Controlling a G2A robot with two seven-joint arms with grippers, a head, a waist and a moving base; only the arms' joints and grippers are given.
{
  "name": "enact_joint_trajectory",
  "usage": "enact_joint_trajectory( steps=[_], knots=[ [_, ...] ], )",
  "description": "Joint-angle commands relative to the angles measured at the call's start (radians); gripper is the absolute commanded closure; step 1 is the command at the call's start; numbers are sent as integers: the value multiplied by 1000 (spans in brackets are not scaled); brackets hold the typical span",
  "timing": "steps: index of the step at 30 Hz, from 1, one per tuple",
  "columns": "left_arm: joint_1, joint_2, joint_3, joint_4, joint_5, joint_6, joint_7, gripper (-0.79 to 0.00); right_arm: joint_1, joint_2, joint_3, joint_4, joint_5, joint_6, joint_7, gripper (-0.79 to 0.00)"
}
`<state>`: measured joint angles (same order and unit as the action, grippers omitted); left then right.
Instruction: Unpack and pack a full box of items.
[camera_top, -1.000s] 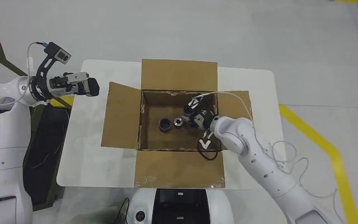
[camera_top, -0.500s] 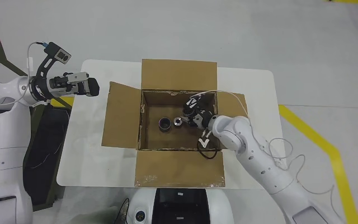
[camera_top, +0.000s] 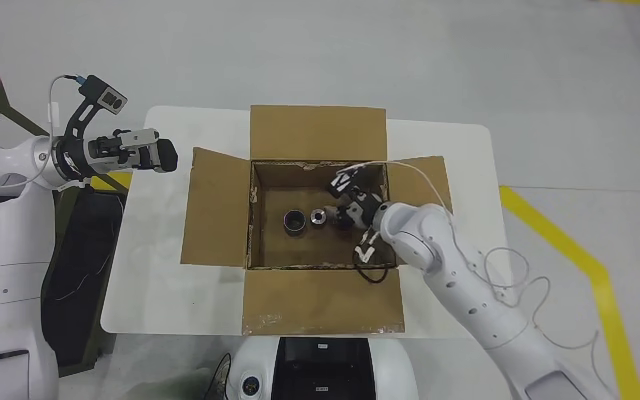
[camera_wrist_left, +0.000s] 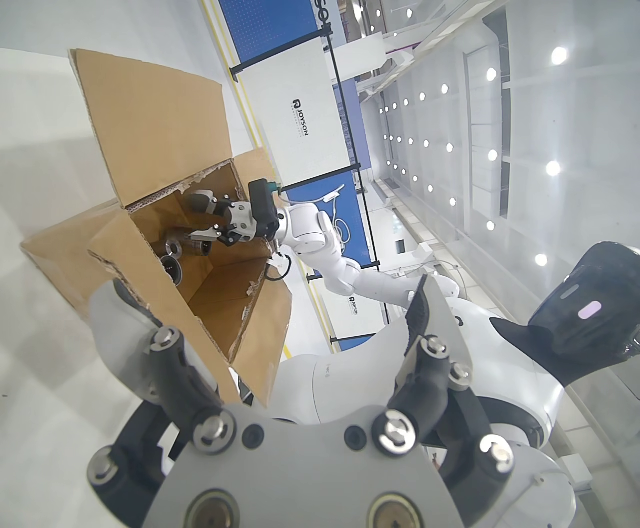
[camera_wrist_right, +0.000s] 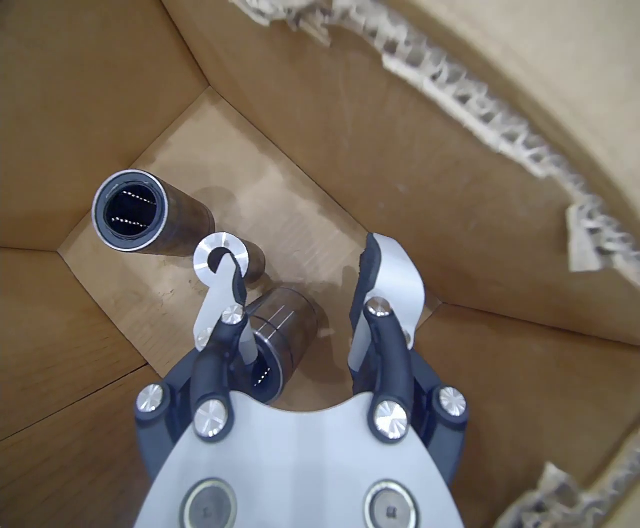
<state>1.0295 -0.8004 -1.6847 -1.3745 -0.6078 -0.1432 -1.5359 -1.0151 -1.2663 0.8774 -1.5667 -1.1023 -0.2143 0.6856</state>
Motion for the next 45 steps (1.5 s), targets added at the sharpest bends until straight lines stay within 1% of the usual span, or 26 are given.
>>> enact_joint_trajectory(
  steps=[1,4,12,24,36,45],
  knots=[
    [0,0,0,0,0,0,0,-785,-9,3,10,-31,-6,0,14,-523],
    [0,0,0,0,0,0,0,-785,-23,7,28,-77,-13,0,34,-557],
    [0,0,0,0,0,0,0,-785,-70,21,88,-209,0,-20,60,-557],
    [0,0,0,0,0,0,0,-785,-191,50,229,-446,112,-66,101,-597],
    [0,0,0,0,0,0,0,-785,-330,75,387,-557,348,-121,87,-591],
    [0,0,0,0,0,0,0,-785,-461,98,539,-618,464,-160,78,-613]
  ],
)
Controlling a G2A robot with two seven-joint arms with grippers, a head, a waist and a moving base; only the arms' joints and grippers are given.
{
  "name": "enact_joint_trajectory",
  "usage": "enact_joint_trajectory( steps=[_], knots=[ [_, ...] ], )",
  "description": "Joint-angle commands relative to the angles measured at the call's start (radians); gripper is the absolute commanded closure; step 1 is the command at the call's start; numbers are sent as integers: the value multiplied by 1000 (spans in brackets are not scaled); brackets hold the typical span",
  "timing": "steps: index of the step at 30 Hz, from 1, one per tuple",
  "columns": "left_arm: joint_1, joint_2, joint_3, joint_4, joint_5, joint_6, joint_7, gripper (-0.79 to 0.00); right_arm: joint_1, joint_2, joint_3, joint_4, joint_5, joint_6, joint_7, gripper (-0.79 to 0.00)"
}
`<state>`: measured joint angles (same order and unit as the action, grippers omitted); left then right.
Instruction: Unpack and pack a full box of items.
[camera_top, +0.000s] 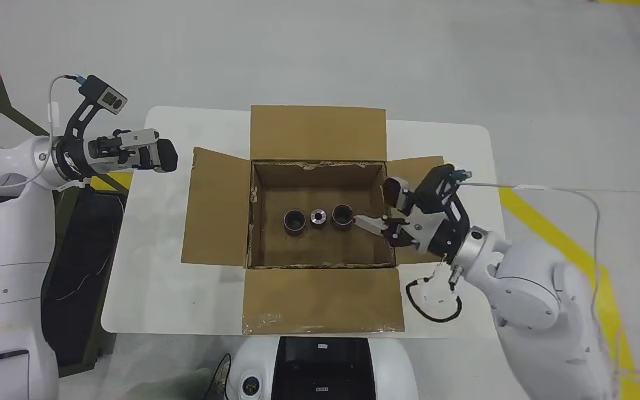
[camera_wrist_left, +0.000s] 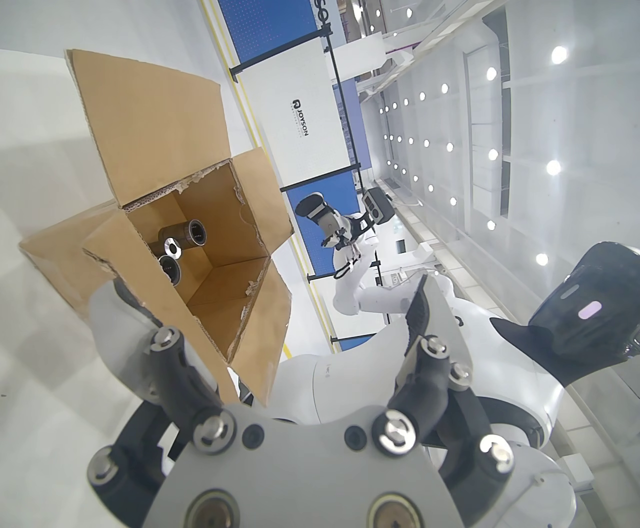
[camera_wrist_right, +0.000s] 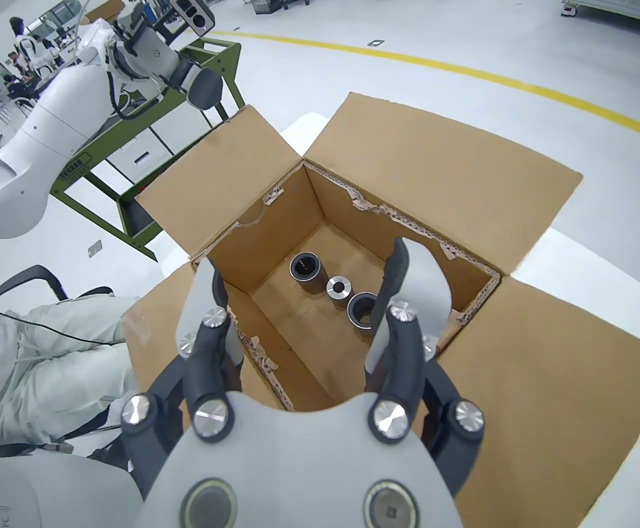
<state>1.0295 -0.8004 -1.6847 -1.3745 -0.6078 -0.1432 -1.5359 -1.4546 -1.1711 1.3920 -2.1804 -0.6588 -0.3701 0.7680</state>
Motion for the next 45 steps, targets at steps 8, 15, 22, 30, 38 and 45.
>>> enact_joint_trajectory(
  steps=[8,15,22,30,38,45],
  knots=[
    [0,0,0,0,0,0,0,-785,-166,18,146,-14,226,-66,-23,-637],
    [0,0,0,0,0,0,0,-785,-257,32,229,-7,388,-141,3,-720],
    [0,0,0,0,0,0,0,-785,-314,43,272,-3,517,-181,29,-785],
    [0,0,0,0,0,0,0,-785,-346,56,306,11,564,-192,71,-785],
    [0,0,0,0,0,0,0,-785,-346,56,306,11,564,-192,71,-785],
    [3,0,1,0,-1,2,8,-785,-346,56,306,11,564,-192,71,-785]
  ],
)
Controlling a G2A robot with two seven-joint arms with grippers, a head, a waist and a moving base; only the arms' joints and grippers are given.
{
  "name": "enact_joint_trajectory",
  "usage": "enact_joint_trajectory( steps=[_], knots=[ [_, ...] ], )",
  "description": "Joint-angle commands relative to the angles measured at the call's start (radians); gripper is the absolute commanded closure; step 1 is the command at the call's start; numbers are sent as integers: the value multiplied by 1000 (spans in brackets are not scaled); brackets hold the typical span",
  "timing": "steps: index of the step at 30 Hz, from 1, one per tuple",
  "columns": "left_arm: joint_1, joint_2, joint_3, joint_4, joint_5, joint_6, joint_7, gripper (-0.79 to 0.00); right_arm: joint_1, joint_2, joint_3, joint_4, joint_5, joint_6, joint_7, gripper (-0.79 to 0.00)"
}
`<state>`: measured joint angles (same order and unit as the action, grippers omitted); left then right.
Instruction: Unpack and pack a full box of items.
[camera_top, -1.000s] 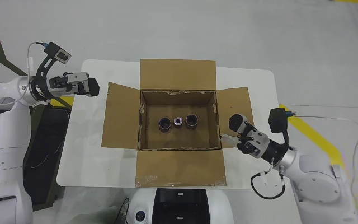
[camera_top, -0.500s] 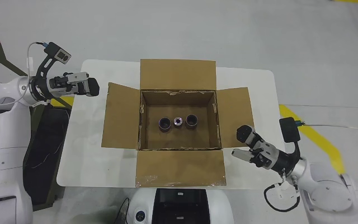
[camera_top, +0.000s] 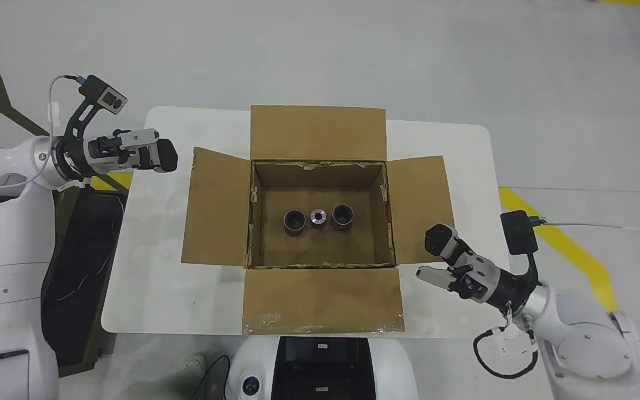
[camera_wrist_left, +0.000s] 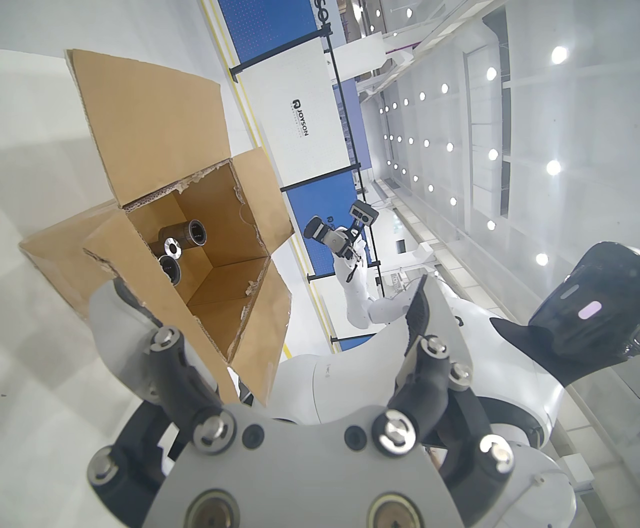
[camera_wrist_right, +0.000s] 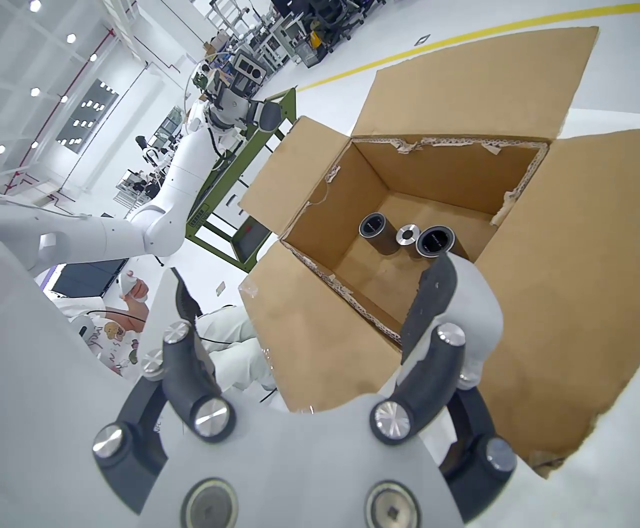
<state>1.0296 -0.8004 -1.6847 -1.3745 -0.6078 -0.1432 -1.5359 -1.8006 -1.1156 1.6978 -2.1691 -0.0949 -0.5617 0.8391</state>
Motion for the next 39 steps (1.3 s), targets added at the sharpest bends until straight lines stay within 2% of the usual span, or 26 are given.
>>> enact_joint_trajectory(
  steps=[1,9,14,16,23,28,39],
  knots=[
    [13,-2,5,-9,-5,6,31,-785,0,0,0,0,0,0,0,-785],
    [71,-3,-8,3,-43,-13,109,-785,0,0,0,0,0,0,0,-785],
    [96,2,-8,15,27,-46,109,-785,0,0,0,0,0,0,0,-785],
    [106,4,12,6,84,-83,99,-785,0,0,0,0,0,0,0,-785],
    [117,-10,77,10,19,-128,126,-785,0,0,0,0,0,0,0,-785],
    [100,-22,117,12,-73,-149,127,-785,0,0,0,0,0,0,0,-785],
    [-32,-48,239,38,-128,-154,109,-785,0,0,0,0,0,0,0,-785]
  ],
)
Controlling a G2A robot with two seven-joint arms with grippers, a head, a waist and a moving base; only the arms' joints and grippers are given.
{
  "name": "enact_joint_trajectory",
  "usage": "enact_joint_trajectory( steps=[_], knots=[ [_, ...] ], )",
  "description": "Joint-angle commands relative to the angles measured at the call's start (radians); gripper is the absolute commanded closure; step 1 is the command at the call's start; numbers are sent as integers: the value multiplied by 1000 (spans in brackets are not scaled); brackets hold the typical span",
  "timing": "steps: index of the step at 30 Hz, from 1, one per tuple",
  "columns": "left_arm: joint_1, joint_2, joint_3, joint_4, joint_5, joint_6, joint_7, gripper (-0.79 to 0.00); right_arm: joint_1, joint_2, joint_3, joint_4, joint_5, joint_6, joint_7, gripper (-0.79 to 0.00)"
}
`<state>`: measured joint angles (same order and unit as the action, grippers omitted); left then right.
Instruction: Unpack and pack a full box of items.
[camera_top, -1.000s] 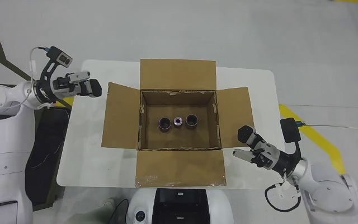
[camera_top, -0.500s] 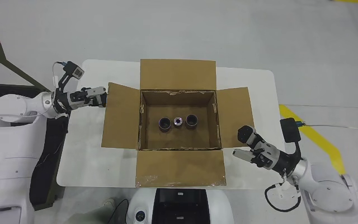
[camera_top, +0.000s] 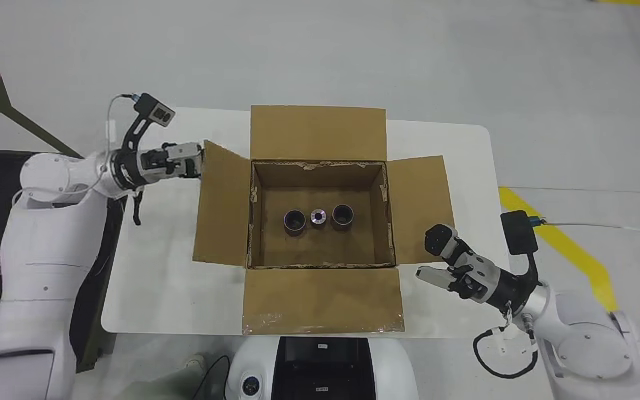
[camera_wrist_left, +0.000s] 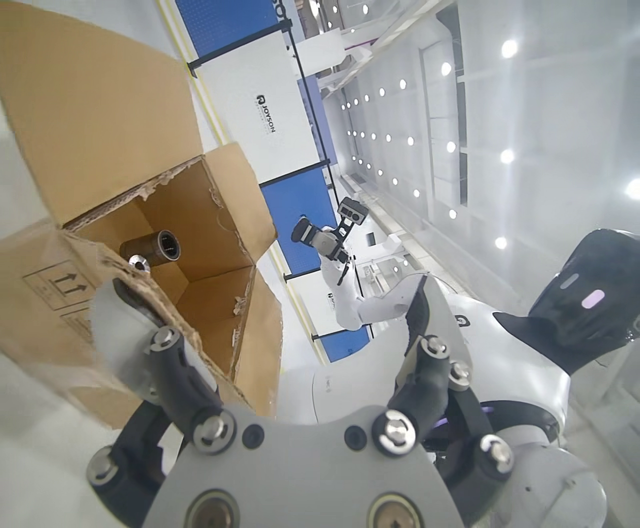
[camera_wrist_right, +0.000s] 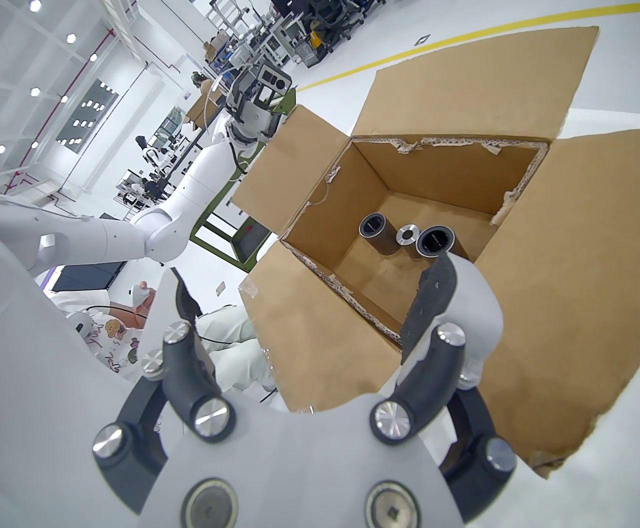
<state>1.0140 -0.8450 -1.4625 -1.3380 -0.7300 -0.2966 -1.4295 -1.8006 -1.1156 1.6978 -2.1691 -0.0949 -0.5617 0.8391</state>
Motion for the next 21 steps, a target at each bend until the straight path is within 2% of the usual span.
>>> enact_joint_trajectory(
  steps=[1,11,21],
  knots=[
    [-25,-6,25,2,-7,-3,5,-785,0,0,0,0,0,0,0,-785],
    [-142,-49,189,37,-66,22,-5,-785,0,0,0,0,0,0,0,-785],
    [-223,-86,329,51,-6,12,-54,-785,0,0,0,0,0,0,0,-785]
  ],
)
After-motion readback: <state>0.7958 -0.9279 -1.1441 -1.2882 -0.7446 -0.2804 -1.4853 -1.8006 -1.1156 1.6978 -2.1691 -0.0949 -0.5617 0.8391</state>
